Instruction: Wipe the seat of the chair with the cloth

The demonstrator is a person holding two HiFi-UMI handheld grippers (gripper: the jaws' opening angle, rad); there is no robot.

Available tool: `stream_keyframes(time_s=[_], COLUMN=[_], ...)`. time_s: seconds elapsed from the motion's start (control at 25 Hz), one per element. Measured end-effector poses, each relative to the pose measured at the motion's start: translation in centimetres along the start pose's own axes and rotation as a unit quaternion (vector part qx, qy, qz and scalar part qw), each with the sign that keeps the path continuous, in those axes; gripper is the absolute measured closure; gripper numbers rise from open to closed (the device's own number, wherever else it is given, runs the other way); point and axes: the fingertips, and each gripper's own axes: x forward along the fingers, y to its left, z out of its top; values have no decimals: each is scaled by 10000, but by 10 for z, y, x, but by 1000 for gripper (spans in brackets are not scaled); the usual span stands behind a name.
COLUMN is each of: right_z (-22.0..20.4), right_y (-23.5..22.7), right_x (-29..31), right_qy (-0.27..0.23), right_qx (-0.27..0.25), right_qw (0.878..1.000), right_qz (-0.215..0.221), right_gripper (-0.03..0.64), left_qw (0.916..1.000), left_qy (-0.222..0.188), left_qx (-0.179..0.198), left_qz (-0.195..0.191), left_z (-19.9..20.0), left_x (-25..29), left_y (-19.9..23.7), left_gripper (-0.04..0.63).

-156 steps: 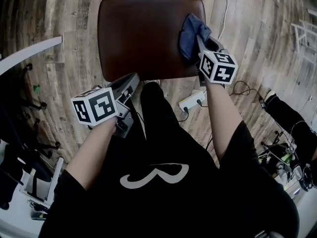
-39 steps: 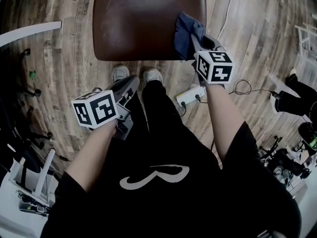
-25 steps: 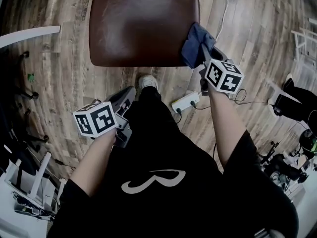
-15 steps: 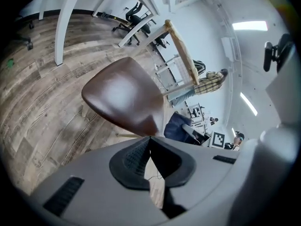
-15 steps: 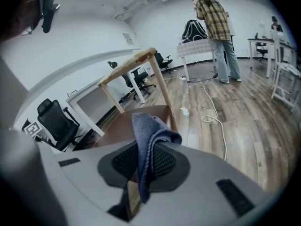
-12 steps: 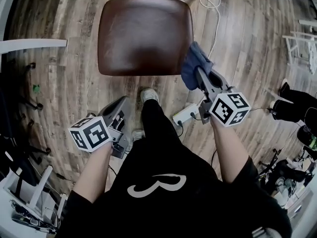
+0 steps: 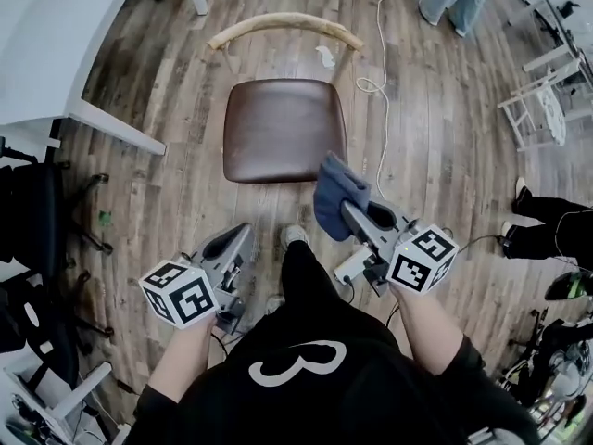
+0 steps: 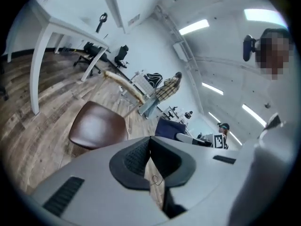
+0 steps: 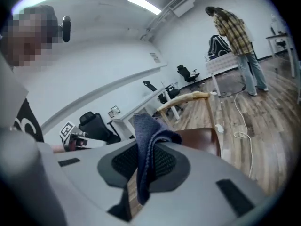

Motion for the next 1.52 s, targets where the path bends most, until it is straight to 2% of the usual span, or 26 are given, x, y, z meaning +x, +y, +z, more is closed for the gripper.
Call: stream_keyframes(time_s=[0.16,0.32,0.44,0.52,0.72,0.88,1.04,1.28,1.52], right_z=[24,40,48,56,77,76,78,74,77], right_y=[77,133,166,189,245,269,277,282,293], right_x=[-43,-92,-134,-155,-180,-178,-176,-183,-195], right_qy=[-36,-399,-823,-1093,-1505,-1398,-1506,-1564,-1553], right_qx=[-488,-888,-1174,-1280,-1635,-1863,-1665,-1346,-1343], right_qw=[9972,9927,9869,9823,9690,9648,9639,9683,9699], right_qz=[557,719,745,817,1080,1221,1433,1409,1306], right_gripper=[563,563,563,563,563,563,563,563,565], left_qw=[9960,9891,9790,9738,9681,9645,9653,9619,9585], left_qy=[-224,-437,-626,-730,-944,-1008,-967,-988,-1094], left_qx=[823,1270,1781,1978,2157,2264,2195,2295,2318], left_qz=[-282,-605,-767,-850,-861,-911,-1029,-1107,-1245], left_z=[22,35,41,43,45,36,24,21,24], left_x=[-54,-105,-141,-162,-201,-213,-208,-210,-219], left_y=[-65,-124,-165,-185,-211,-225,-233,-252,-270], left_gripper=[581,581,581,581,581,581,581,581,581])
